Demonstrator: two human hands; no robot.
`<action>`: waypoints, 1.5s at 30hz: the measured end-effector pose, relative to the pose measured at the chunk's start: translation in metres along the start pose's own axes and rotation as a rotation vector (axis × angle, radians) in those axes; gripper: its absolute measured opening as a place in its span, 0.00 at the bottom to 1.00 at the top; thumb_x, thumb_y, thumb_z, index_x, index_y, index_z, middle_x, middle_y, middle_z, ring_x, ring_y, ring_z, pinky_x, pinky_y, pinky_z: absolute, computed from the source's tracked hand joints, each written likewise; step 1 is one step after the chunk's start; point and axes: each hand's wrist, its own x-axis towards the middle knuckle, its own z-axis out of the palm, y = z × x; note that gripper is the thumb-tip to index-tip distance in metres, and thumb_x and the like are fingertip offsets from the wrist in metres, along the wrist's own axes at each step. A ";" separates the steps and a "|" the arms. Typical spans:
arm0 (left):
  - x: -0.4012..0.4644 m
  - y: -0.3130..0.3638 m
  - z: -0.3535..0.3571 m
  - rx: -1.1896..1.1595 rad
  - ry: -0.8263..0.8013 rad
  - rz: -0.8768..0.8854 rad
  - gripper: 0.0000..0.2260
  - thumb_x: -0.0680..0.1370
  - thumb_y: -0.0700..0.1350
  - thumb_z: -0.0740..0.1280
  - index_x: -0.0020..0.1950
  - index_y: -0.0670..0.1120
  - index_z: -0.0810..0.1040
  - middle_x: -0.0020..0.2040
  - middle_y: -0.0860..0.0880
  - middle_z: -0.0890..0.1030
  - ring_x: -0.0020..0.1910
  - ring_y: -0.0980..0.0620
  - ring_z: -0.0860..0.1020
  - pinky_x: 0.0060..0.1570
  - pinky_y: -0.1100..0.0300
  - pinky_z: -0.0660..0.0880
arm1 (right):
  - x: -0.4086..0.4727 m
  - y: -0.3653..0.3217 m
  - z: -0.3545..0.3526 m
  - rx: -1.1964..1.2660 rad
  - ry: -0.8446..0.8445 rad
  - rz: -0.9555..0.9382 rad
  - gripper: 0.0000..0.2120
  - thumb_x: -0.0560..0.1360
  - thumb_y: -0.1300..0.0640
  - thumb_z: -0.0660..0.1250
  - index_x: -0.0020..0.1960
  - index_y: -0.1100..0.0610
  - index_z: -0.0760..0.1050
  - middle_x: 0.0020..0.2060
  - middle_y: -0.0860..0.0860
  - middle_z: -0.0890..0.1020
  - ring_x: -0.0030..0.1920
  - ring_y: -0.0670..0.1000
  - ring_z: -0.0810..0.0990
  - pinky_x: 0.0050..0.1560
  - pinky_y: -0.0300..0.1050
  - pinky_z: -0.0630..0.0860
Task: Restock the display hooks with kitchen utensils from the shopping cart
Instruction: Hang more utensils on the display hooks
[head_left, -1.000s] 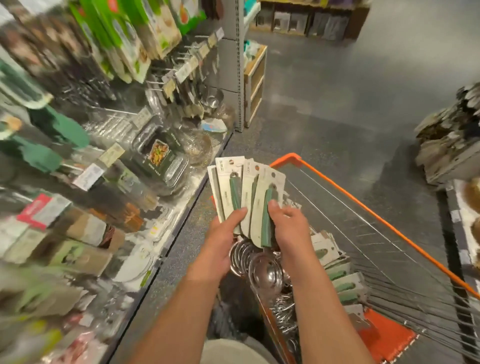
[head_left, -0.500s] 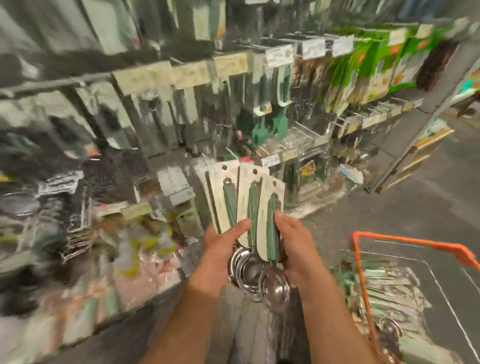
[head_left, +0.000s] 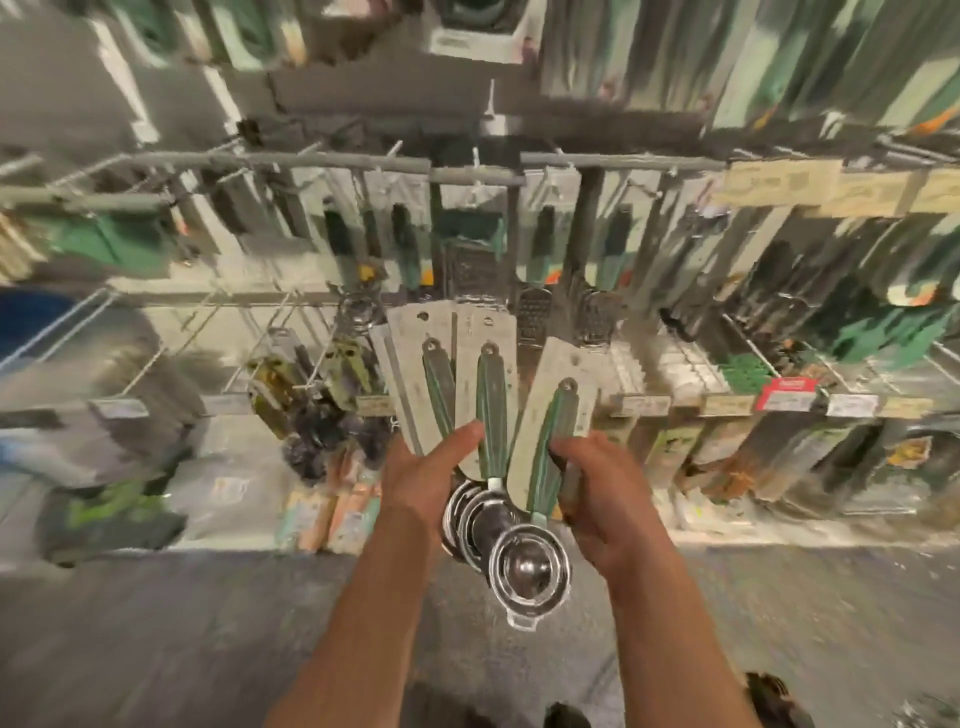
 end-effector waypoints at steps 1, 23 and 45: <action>0.007 0.006 -0.013 -0.009 0.050 0.017 0.44 0.63 0.54 0.86 0.75 0.49 0.71 0.70 0.48 0.79 0.62 0.42 0.81 0.62 0.38 0.79 | 0.003 0.001 0.015 -0.015 -0.032 0.004 0.13 0.80 0.64 0.67 0.63 0.67 0.77 0.48 0.63 0.87 0.44 0.60 0.87 0.41 0.53 0.84; 0.099 0.090 -0.124 -0.173 0.132 0.113 0.20 0.72 0.42 0.80 0.61 0.52 0.82 0.55 0.49 0.88 0.55 0.42 0.86 0.61 0.39 0.80 | 0.092 0.005 0.199 -0.281 -0.186 -0.176 0.06 0.82 0.59 0.67 0.59 0.54 0.79 0.45 0.47 0.88 0.44 0.47 0.88 0.39 0.44 0.83; 0.141 0.166 -0.186 -0.155 -0.110 0.177 0.19 0.74 0.40 0.78 0.64 0.51 0.81 0.55 0.51 0.88 0.56 0.47 0.86 0.63 0.44 0.80 | 0.110 -0.012 0.299 -0.364 0.128 -0.382 0.08 0.81 0.51 0.70 0.59 0.48 0.79 0.52 0.46 0.87 0.54 0.50 0.86 0.60 0.59 0.81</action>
